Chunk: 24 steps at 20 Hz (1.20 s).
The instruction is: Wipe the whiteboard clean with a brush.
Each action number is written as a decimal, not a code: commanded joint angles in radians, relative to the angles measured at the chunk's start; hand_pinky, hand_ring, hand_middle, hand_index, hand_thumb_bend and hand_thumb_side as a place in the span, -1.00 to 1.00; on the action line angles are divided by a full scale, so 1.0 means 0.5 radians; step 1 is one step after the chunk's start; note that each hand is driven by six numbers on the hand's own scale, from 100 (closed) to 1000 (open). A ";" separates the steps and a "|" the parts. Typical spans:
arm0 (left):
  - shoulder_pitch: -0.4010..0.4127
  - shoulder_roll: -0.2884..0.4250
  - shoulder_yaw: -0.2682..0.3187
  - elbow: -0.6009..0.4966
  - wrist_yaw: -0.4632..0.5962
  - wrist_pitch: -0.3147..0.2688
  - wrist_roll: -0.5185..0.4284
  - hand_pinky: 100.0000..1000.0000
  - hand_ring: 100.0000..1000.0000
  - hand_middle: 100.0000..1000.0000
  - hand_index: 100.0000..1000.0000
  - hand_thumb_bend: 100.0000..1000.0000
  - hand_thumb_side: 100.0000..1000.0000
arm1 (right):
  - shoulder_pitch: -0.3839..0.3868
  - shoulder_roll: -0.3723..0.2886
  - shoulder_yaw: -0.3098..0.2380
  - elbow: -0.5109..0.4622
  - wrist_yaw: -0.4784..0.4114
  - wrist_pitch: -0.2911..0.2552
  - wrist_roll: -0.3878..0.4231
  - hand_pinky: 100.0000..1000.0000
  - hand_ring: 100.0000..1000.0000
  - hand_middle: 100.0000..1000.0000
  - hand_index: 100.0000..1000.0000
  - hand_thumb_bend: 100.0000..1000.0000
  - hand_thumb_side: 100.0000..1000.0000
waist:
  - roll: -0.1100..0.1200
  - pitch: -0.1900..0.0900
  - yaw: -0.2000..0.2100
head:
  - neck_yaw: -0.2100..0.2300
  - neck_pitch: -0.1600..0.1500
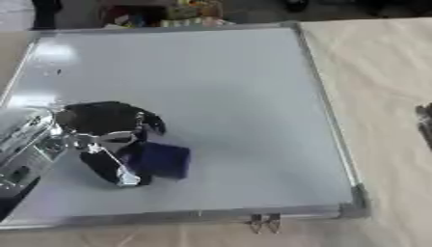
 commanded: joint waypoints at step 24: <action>-0.117 -0.077 -0.035 -0.123 -0.189 0.083 -0.261 0.29 0.62 0.53 -0.84 -0.05 -0.05 | -0.019 -0.021 -0.010 -0.033 -0.020 0.000 0.010 0.63 0.59 0.62 0.75 -1.00 1.00 | -0.001 -0.041 -0.014 | 0.012 -0.039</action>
